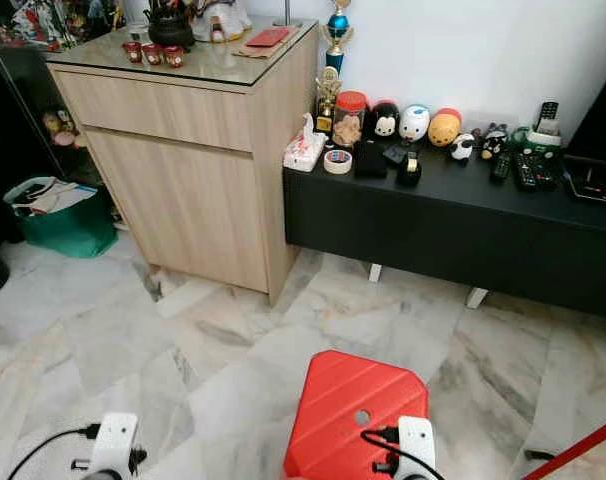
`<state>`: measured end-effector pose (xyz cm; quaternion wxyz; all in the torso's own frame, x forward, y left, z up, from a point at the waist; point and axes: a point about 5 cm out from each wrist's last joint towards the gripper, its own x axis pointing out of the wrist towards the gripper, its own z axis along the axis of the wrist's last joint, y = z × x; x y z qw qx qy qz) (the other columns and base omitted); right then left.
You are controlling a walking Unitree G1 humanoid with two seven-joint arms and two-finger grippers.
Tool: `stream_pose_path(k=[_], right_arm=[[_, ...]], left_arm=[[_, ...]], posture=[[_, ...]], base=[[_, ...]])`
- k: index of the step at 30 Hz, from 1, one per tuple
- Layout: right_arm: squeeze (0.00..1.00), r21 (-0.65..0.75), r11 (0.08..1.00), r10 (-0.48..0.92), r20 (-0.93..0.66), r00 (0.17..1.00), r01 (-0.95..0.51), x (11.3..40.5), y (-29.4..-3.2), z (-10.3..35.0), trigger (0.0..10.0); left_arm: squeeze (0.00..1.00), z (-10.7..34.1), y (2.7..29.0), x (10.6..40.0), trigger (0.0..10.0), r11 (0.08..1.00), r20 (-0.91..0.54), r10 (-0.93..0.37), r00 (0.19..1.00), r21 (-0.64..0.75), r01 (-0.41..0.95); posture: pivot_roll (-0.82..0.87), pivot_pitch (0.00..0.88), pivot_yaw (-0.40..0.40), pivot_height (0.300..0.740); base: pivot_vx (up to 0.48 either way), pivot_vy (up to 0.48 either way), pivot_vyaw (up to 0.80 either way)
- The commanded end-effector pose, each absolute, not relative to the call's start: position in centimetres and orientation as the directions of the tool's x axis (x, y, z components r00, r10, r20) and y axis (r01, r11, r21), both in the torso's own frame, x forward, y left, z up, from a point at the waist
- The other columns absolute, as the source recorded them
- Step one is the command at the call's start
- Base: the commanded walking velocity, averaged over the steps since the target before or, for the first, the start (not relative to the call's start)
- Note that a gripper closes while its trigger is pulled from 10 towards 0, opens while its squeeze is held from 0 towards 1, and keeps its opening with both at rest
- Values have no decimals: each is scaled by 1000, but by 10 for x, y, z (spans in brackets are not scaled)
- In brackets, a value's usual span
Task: Hang keys on a hook
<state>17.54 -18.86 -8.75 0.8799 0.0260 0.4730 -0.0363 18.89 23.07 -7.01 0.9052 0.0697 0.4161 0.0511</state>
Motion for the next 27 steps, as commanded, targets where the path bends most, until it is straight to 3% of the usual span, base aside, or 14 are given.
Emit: stream_pose_path(k=[1, 5, 10, 14, 27], right_arm=[[0, -7, 996, -55, -827, 559, 88, 173, -196, -88, 10000], [0, 7, 957, -166, -806, 569, 289, 176, -218, -82, 10000], [0, -28, 966, -165, -830, 532, 256, 171, -223, -84, 10000], [0, -66, 980, -151, -857, 492, 185, 162, -204, -92, 10000], [0, -81, 985, -146, -869, 474, 155, 156, -196, -96, 10000]], left_arm=[[0, -76, 232, 177, 10000, 983, -772, 176, 611, 171, -66], [0, -81, 232, 168, 10000, 983, -787, 175, 592, 170, -65], [0, -84, 231, 163, 10000, 984, -800, 174, 574, 169, -62], [0, -84, 229, 163, 10000, 984, -800, 175, 574, 164, -71], [0, -85, 223, 164, 10000, 986, -804, 159, 573, 153, -60]], posture=[[12, 0, -38, 740], [3, 0, -24, 740], [-6, 0, -22, 740], [-8, 0, -24, 740], [-11, 0, -19, 740]], base=[[0, 0, 0], [0, 0, 0], [0, 0, 0], [-180, 0, 0], [-242, 0, 0]])
